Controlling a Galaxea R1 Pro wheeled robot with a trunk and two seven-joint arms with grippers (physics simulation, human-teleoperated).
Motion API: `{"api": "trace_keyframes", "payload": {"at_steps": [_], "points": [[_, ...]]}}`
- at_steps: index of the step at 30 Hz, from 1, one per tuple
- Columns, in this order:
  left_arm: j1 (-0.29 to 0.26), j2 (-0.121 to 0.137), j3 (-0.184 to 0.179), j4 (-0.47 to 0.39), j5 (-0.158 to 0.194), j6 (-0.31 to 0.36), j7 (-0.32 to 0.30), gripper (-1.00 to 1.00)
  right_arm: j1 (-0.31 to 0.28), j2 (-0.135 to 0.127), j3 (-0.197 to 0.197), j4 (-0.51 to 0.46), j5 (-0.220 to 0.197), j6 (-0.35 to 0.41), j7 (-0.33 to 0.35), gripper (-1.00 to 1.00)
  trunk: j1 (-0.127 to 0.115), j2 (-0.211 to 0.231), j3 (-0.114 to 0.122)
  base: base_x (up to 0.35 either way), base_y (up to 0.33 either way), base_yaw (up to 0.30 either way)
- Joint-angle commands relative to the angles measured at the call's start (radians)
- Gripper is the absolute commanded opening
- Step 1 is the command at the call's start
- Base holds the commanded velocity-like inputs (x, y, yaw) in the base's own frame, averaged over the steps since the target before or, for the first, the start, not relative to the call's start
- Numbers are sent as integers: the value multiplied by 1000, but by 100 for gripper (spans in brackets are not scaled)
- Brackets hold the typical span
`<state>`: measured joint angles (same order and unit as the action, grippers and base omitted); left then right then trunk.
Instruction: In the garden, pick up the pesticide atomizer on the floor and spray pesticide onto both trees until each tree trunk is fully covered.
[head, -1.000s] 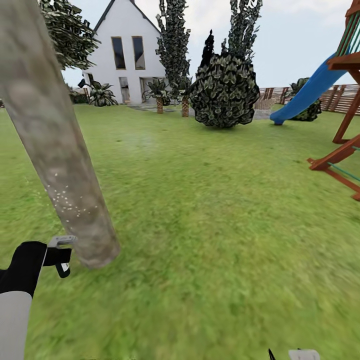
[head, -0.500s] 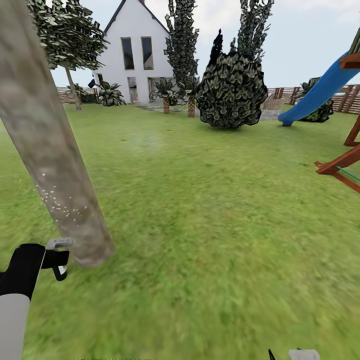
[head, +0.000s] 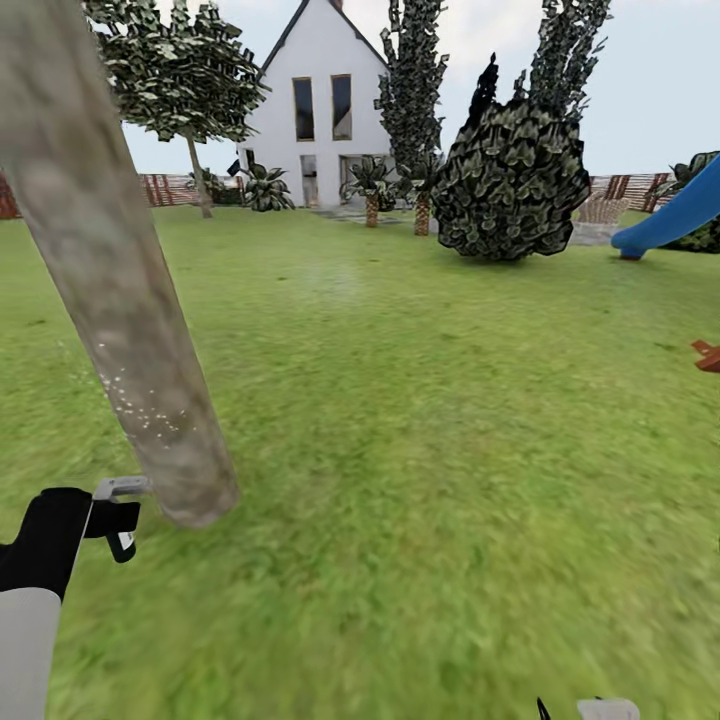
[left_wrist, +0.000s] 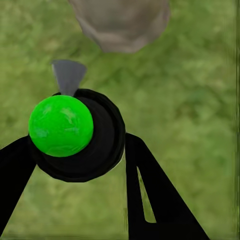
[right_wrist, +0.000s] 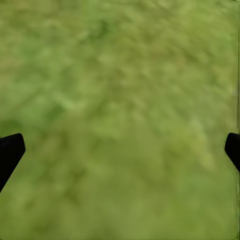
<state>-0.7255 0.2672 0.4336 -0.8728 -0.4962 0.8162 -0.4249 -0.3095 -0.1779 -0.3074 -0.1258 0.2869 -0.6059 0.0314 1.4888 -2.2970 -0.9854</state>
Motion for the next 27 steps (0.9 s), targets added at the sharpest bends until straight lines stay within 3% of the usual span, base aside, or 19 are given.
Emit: {"api": "trace_keyframes", "payload": {"at_steps": [1, 9, 18, 27], "points": [[0, 0, 0, 0, 0, 0, 0, -100, 0, 0, 0, 0, 0, 0, 0, 100, 0, 0, 0, 12, -269, 15], [0, 0, 1, -1, 1, 0, 0, -100, 0, 0, 0, 0, 0, 0, 1, 100, 0, 0, 0, 12, -270, 2], [0, 0, 1, -3, 2, 0, 0, -100, 0, 0, 0, 0, 0, 0, 0, 100, 0, 0, 0, 180, -241, 6], [0, -2, 3, -6, 6, 2, 0, -100, 0, 0, 1, 0, 0, 0, 0, 100, 0, 0, 0, 199, -223, 246]]}}
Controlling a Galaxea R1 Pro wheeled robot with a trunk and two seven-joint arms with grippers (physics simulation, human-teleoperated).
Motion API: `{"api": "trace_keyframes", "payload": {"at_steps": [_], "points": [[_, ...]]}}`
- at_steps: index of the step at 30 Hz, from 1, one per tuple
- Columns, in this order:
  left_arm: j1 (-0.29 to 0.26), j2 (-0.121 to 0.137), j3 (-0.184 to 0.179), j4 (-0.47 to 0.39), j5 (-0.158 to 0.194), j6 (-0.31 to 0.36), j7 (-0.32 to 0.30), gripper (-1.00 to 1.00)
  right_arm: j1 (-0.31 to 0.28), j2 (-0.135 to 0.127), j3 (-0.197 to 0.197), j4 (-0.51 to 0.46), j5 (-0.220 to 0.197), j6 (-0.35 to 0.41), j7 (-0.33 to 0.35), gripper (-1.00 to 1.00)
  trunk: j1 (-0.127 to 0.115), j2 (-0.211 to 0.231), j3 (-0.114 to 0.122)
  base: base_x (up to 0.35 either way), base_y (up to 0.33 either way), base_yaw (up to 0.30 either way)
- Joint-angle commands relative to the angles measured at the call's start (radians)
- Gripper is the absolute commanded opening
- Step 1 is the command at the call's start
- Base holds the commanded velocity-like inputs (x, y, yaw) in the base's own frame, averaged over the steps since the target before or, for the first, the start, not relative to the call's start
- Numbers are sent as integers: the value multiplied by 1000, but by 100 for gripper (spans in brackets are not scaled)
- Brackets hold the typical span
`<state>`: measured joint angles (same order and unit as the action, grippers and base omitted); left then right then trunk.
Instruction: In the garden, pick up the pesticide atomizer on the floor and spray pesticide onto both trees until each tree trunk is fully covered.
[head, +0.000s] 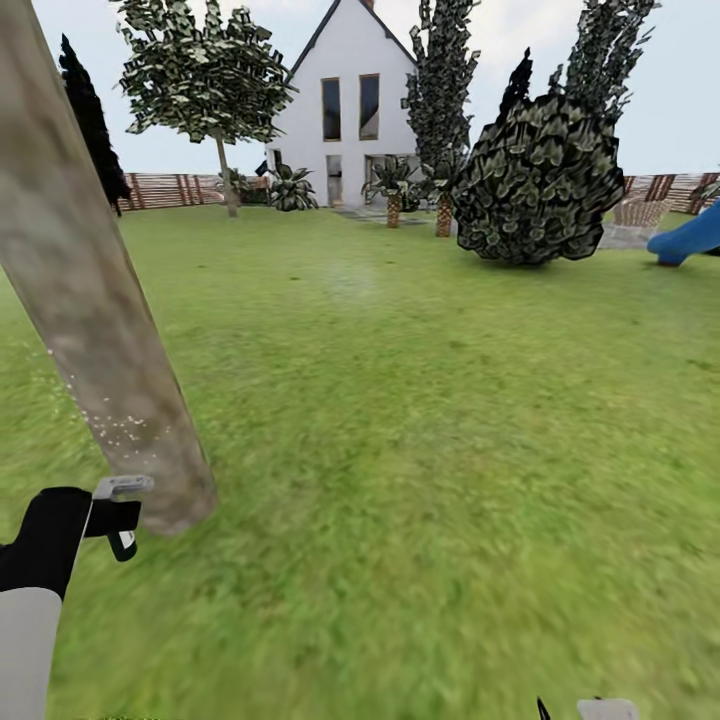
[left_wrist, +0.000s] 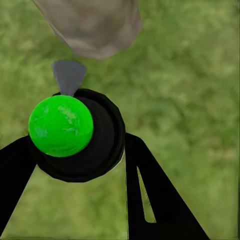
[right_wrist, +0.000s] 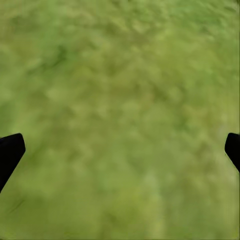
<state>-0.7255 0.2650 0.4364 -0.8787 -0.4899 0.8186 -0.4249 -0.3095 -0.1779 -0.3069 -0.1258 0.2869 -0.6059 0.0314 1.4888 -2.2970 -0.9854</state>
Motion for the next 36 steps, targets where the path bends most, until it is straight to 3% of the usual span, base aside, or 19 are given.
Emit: {"api": "trace_keyframes", "payload": {"at_steps": [1, 8, 18, 20, 23, 27, 30, 32, 36], "points": [[0, 0, -1, -3, 0, 0, 0, -100, 0, 0, 0, 0, 0, 0, 0, 100, 0, 0, 0, 129, -250, 276], [-17, -4, -2, -14, 4, 8, -3, -100, 0, 0, 0, 0, 0, 1, -1, 100, 0, 0, 0, 95, -262, 276], [-135, -6, -11, -32, 5, 13, -3, -100, 0, 0, -1, 0, 0, 0, 0, 100, 0, 0, 0, 89, -208, 143], [-144, -7, -11, -72, 5, 14, -6, -100, 0, 0, -1, 0, 0, 0, 0, 100, 0, 0, 0, 14, -11, 1], [-180, -1, -13, -141, 6, 83, -12, -100, 0, 0, -1, 0, 0, 1, 1, 100, 0, 0, 0, 2, -2, 0], [-208, 1, -18, -149, 5, 105, -20, -100, 0, 1, 0, 0, 0, 0, 0, 100, 0, 0, 0, 0, 0, 61], [-212, -12, -114, -150, 6, 107, -55, -100, 0, 2, 0, 0, 0, 0, 0, 100, 0, 0, 0, 0, 0, 249], [-216, -13, -150, -150, 18, 115, -84, -100, 1, 1, 0, 0, 0, 0, 0, 100, 0, 0, 0, 0, 0, 272], [-219, 24, -140, -149, 28, 120, -96, -100, 0, 2, 0, 0, 0, 1, 1, 100, 0, 0, 0, 0, 0, 277]]}}
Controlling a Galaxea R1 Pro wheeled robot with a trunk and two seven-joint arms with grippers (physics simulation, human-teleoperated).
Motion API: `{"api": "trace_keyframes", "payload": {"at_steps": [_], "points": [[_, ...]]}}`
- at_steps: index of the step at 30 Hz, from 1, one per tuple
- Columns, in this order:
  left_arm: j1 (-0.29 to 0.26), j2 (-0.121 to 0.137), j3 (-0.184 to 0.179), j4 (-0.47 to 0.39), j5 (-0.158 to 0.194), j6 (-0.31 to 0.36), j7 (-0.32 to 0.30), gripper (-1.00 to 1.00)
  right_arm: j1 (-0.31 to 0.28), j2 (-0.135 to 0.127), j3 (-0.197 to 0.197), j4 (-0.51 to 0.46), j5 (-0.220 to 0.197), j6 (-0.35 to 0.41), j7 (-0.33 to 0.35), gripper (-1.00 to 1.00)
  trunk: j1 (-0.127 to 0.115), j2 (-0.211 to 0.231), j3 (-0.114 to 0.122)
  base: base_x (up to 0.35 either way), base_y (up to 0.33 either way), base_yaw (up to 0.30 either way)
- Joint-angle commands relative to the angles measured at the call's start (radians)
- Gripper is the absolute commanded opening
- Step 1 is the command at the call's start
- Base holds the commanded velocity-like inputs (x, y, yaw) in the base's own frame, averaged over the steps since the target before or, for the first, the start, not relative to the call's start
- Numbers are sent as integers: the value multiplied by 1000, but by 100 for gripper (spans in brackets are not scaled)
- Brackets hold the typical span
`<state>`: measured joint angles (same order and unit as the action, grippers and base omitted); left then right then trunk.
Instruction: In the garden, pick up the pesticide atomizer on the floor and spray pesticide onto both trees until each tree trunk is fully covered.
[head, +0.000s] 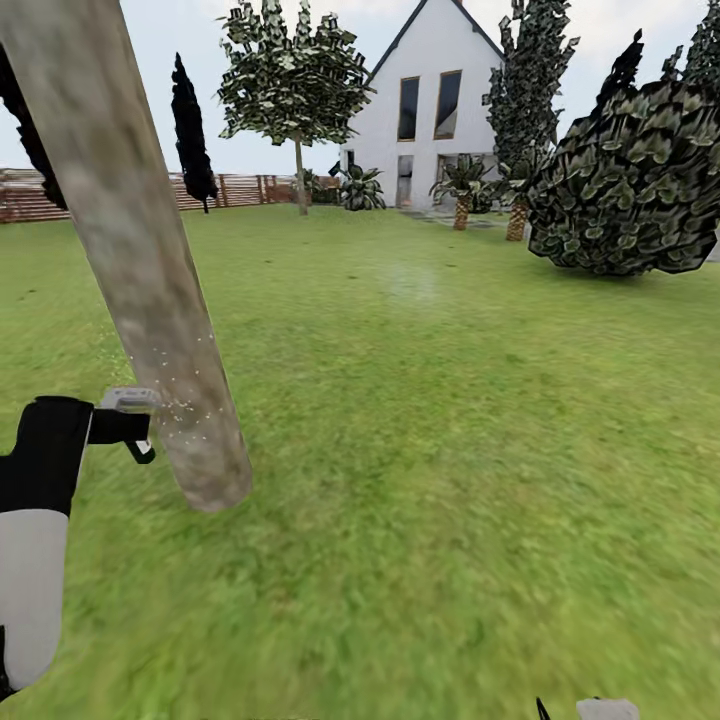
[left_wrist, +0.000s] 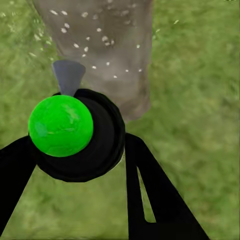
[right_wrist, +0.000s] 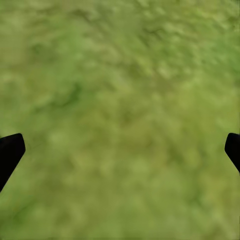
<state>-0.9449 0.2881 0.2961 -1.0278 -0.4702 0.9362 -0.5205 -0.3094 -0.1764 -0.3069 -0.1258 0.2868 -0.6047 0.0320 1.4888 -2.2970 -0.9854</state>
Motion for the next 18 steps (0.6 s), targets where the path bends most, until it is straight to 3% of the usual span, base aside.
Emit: {"api": "trace_keyframes", "payload": {"at_steps": [1, 4, 6, 8, 10, 12, 14, 18], "points": [[0, 26, 6, 0, 11, 2, -2, -100, 0, 0, 0, 0, 0, 0, 0, 100, 0, 0, 0, 0, 0, 268], [-1, 27, 2, -2, 12, 2, 0, -100, 0, 0, -1, 0, 0, 0, 0, 100, 0, 0, 0, 0, 0, 78], [-22, -8, -2, -65, 11, 11, -1, -100, 0, 0, -1, 0, 0, 0, 0, 100, 0, 0, 0, 0, 0, 8], [-62, -14, -3, -91, 12, 55, -2, -100, 0, -1, -1, 0, 0, 0, 0, 100, 0, 0, 0, 0, 0, 2], [-104, -1, 2, -93, 12, 69, -4, -100, 0, 0, -1, 0, 0, 0, 0, 100, 0, 0, 0, 0, 0, 0], [-106, 50, 2, -96, 12, 73, -21, -100, 0, 0, 0, 0, 0, 0, 0, 100, 0, 0, 0, 0, 0, 0], [-101, 61, -5, -104, 8, 69, -48, -100, 0, 0, 0, 0, 0, 0, 0, 100, 0, 0, 0, 0, 0, 0], [-87, 58, -5, -100, 7, 69, -55, -100, 0, 0, 0, 0, 0, 0, 0, 100, 0, 0, 0, 0, 0, 85]]}}
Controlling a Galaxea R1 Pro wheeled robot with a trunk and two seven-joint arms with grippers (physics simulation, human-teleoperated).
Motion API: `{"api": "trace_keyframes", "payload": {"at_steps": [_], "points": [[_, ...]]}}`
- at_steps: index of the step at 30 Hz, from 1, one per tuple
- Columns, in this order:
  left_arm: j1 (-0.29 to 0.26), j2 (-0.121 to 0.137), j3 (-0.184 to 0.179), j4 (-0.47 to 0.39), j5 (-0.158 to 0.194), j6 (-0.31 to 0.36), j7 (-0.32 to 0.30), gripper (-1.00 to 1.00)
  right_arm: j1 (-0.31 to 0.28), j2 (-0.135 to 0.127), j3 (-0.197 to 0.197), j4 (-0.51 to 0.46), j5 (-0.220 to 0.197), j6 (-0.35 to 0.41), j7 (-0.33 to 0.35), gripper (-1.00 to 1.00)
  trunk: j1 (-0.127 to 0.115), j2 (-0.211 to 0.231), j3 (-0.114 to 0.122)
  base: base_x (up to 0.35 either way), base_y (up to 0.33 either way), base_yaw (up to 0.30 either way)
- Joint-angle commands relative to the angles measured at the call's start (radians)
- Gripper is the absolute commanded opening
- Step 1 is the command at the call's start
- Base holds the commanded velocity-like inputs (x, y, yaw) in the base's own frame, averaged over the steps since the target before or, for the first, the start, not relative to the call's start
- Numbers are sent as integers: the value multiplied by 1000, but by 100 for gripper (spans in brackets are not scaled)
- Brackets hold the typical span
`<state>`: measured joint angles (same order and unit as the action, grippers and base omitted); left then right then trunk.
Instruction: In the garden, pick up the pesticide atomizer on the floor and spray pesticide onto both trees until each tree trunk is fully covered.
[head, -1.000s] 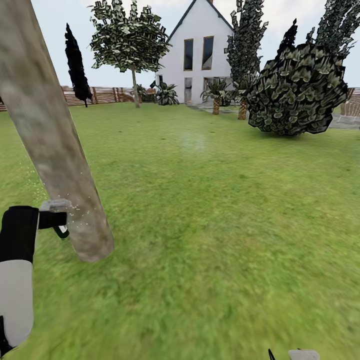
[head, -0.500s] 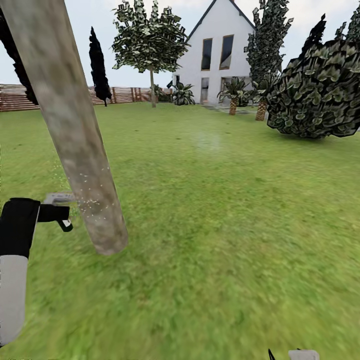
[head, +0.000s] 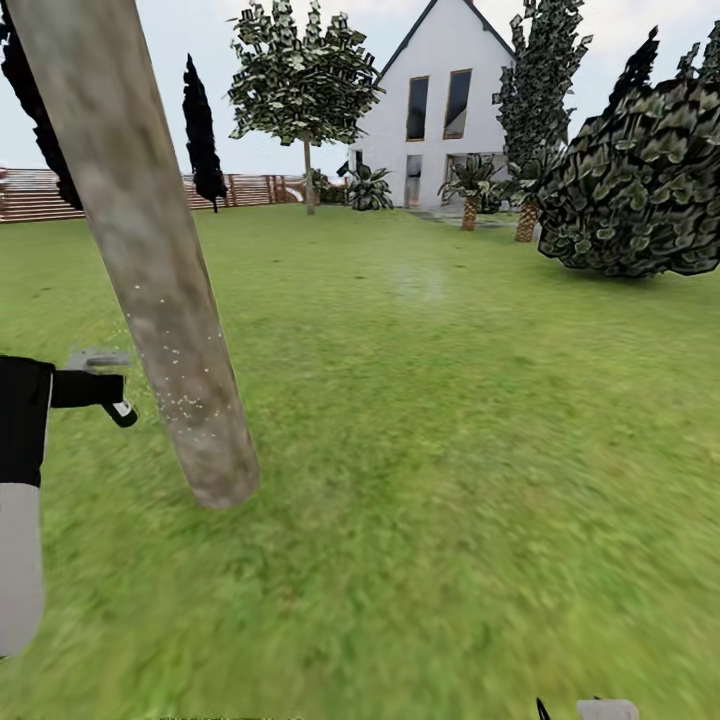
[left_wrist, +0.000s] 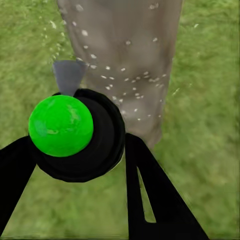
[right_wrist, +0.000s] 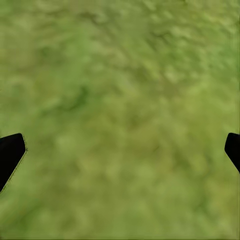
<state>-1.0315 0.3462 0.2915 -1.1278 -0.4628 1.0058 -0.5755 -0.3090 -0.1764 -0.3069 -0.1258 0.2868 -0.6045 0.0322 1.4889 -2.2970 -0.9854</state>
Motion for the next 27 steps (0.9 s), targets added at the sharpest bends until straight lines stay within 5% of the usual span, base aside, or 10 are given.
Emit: {"api": "trace_keyframes", "payload": {"at_steps": [1, 9, 27], "points": [[9, -1, 0, 3, -1, -1, 0, -100, 0, 0, 0, 0, 0, 0, 0, 100, 0, 0, 0, 52, -16, 234], [103, -17, 2, 6, -2, -1, 2, -100, 0, 0, -1, 0, 0, 0, 0, 100, 0, 0, 0, 147, -199, 215], [110, -18, 2, 6, -8, -1, 4, -100, 0, -2, 0, 2, 0, 0, 0, 100, 0, 0, 0, 183, -219, 2]]}}
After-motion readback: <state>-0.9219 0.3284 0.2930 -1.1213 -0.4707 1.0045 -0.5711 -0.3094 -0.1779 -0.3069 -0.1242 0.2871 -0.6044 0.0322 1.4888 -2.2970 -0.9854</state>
